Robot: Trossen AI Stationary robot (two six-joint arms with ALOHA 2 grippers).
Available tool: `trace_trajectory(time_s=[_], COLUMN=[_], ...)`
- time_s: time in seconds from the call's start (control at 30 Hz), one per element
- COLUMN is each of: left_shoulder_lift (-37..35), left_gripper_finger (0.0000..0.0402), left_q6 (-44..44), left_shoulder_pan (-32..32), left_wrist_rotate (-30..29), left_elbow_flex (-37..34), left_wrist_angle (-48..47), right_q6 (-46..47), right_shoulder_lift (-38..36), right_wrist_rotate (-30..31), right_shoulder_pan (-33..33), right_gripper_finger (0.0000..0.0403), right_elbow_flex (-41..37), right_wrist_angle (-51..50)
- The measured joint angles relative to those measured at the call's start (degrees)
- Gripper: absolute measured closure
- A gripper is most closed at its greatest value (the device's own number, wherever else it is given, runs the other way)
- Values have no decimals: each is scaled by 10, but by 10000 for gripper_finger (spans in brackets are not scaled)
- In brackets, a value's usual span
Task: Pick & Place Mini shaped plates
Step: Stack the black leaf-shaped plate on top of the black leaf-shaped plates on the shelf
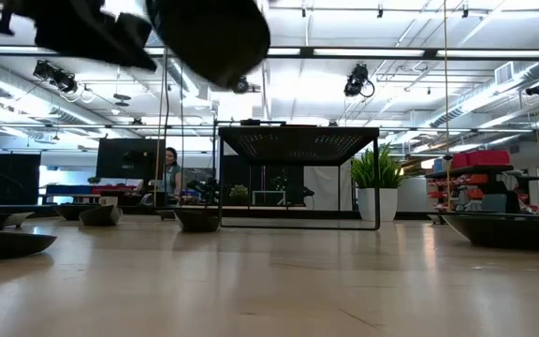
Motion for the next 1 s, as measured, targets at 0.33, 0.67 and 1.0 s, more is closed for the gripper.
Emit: trace_trajectory(time_s=[0.33, 0.67, 1.0], left_shoulder_lift=[-7, -7, -7], left_gripper_finger=[256, 281, 285], left_q6=[-106, -116, -116], left_shoulder_pan=[19, 19, 22], left_wrist_rotate=[-7, -29, -39], left_elbow_flex=[-145, -227, -227], left_wrist_angle=[156, 371, 371], right_q6=[-194, -274, -302], right_shoulder_lift=[-113, -102, -77], right_wrist_rotate=[159, -48, -125], right_shoulder_pan=[-116, -411, -480], right_gripper_finger=[401, 402, 390], right_elbow_flex=[1, 0, 0], right_wrist_angle=[-2, -28, -61])
